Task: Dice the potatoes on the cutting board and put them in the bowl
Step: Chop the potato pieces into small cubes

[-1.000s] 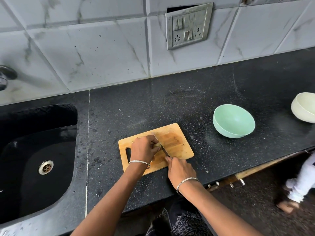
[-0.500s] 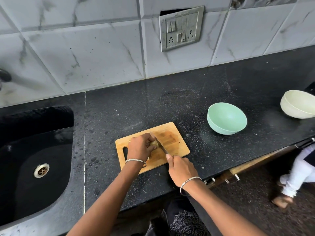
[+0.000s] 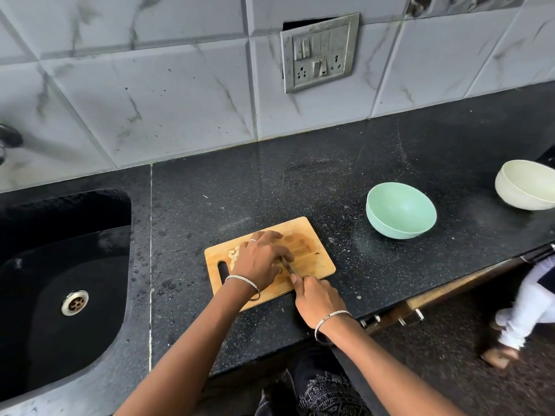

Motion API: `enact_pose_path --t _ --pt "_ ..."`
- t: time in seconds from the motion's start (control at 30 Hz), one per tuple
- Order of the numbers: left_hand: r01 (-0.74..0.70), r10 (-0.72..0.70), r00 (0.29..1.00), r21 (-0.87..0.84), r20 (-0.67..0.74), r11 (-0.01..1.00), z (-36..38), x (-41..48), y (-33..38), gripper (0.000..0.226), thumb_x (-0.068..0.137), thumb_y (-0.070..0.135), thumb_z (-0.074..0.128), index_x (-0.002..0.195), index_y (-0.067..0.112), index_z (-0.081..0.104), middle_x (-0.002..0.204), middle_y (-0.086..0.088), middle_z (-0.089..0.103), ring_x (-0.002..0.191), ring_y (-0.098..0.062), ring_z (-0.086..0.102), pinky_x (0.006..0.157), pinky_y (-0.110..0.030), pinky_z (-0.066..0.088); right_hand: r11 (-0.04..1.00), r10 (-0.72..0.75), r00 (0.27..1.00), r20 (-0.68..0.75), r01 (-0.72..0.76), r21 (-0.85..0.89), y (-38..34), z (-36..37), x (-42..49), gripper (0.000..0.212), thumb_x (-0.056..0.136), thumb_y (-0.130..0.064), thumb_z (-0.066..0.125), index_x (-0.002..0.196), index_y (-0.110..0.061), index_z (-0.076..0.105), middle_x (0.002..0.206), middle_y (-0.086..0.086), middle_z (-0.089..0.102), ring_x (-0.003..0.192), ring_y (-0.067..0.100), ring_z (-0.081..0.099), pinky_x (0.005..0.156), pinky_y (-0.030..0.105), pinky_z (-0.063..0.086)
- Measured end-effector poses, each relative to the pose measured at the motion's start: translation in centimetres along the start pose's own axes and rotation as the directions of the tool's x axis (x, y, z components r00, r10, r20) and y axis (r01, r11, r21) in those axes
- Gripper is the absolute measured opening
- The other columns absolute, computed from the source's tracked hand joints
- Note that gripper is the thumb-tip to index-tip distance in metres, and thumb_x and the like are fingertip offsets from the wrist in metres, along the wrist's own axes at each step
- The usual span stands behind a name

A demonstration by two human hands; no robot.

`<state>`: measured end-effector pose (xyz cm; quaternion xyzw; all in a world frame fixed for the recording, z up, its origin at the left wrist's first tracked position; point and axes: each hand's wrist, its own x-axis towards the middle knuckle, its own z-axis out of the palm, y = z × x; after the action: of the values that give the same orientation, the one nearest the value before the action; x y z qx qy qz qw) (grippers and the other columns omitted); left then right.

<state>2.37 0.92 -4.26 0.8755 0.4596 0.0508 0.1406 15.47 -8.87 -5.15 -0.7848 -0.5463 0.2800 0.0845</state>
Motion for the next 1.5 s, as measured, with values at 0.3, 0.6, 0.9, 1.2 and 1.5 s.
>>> enact_pose_path --t 0.3,0.6,0.9,1.2,1.5 --pt "-0.107 0.102 0.992 0.061 0.072 0.992 -0.6 2.4 -0.4 0.027 0.083 0.015 0.063 0.096 0.038 0.071 0.096 0.015 0.069 0.095 -0.007 0.061 0.09 -0.03 0.041 0.998 -0.062 0.994 0.088 0.061 0.007 1.8 -0.3 0.0 0.056 0.1 -0.056 0.02 0.099 -0.014 0.057 0.102 0.014 0.063 0.098 0.037 0.058 0.078 0.042 0.047" --pt "-0.167 0.158 0.984 0.127 0.08 0.978 -0.1 3.0 -0.5 0.032 0.085 0.009 0.06 0.103 0.034 0.069 0.099 0.012 0.069 0.095 -0.012 0.061 0.097 -0.033 0.038 0.995 -0.098 0.991 0.087 0.099 -0.008 3.5 -1.0 -0.4 0.048 0.101 -0.054 0.023 0.089 -0.018 0.052 0.095 0.013 0.064 0.093 0.037 0.059 0.071 0.041 0.043" --pt "-0.142 0.136 0.986 0.064 0.091 0.988 -0.6 2.7 -0.5 0.031 0.086 0.014 0.059 0.11 0.033 0.065 0.104 0.011 0.07 0.099 -0.018 0.063 0.084 -0.031 0.046 0.997 -0.082 0.994 0.066 0.082 0.006 2.5 0.1 0.2 0.053 0.101 -0.053 0.023 0.101 -0.014 0.058 0.102 0.013 0.064 0.097 0.036 0.06 0.076 0.043 0.047" --pt "-0.117 0.112 0.984 0.031 0.137 0.993 -1.3 3.1 -0.6 0.049 0.074 0.015 0.05 0.12 0.033 0.059 0.115 0.011 0.068 0.105 -0.018 0.062 0.088 -0.036 0.051 0.996 -0.092 0.992 0.083 0.093 -0.004 2.1 -0.1 1.2 0.05 0.101 -0.054 0.024 0.095 -0.015 0.054 0.102 0.015 0.063 0.096 0.037 0.06 0.068 0.038 0.04" --pt "-0.16 0.149 0.978 0.07 0.143 0.985 -1.8 3.7 -1.0 0.033 0.084 0.021 0.052 0.108 0.037 0.069 0.105 0.013 0.071 0.096 -0.014 0.065 0.082 -0.03 0.051 0.998 -0.067 0.993 0.093 0.066 0.013 1.7 -0.6 1.2 0.05 0.101 -0.054 0.026 0.09 -0.014 0.053 0.104 0.015 0.062 0.096 0.038 0.059 0.07 0.038 0.041"
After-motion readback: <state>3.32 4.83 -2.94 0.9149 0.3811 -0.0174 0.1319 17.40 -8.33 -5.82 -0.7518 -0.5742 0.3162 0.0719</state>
